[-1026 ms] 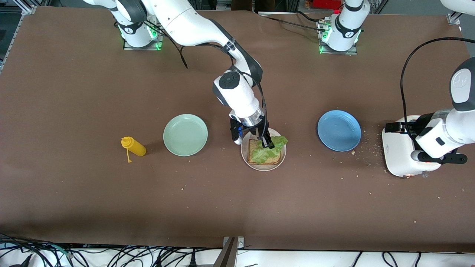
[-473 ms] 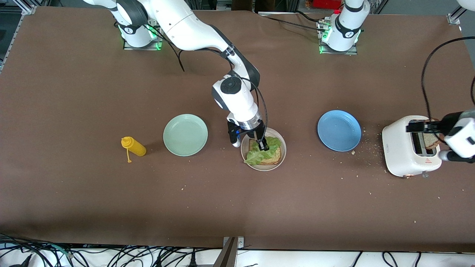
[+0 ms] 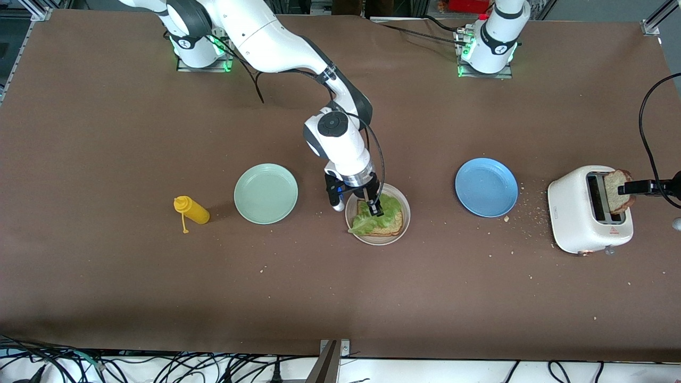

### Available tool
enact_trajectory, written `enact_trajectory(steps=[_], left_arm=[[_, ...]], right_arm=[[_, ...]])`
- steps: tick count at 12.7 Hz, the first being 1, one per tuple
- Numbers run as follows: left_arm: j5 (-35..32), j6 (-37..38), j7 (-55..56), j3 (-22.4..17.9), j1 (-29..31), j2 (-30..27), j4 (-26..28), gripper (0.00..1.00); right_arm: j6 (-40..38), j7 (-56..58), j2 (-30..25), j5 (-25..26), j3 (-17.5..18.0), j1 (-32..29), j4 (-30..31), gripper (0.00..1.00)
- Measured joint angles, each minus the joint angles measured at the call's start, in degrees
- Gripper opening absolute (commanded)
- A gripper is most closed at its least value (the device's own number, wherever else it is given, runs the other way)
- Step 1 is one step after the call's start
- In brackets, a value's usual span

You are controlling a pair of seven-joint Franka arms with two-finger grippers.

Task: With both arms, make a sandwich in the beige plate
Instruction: 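Withdraw the right gripper while the left gripper lifts the toaster bread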

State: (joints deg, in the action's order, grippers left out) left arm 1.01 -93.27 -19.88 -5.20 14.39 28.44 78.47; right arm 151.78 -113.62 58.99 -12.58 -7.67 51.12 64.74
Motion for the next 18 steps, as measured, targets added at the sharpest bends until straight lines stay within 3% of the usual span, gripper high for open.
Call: enact_trajectory(steps=[3, 4, 5, 6, 10, 14, 18], left_arm=[[0.0, -5.17, -0.58, 0.02, 0.69, -0.13, 4.67, 0.84], [0.0, -6.8, -0.61, 0.02, 0.94, -0.14, 6.13, 0.63], [0.0, -8.04, -0.62, 0.02, 1.34, -0.15, 7.37, 0.21], [0.0, -8.72, -0.64, 0.03, 1.93, -0.16, 8.27, 0.0], [0.0, -8.99, -4.2, 0.07, 5.03, -2.32, 8.47, 0.0], [0.0, -3.56, -4.23, 1.08, 4.76, -4.7, 3.85, 0.0], [0.0, -0.53, -4.19, 1.98, 4.63, -4.88, 1.32, 0.0]], right_arm=[[0.0, 0.0, 0.0, 0.01, 0.0, 0.03, -0.12, 0.72], [-0.03, 0.0, -0.01, 0.01, 0.0, 0.04, -0.3, 0.72], [-0.45, 0.0, -0.04, 0.01, -0.03, 0.02, -0.53, 0.72], [-1.8, 0.0, -0.13, 0.05, -0.23, -0.01, -0.97, 0.72], [-14.51, 5.95, -4.85, 0.16, -1.44, -2.29, -3.21, 0.71], [-30.95, 19.66, -12.91, -0.22, -1.31, -7.75, -3.32, 0.71], [-42.52, 35.37, -18.32, -2.12, -1.34, -13.49, -3.31, 0.71]])
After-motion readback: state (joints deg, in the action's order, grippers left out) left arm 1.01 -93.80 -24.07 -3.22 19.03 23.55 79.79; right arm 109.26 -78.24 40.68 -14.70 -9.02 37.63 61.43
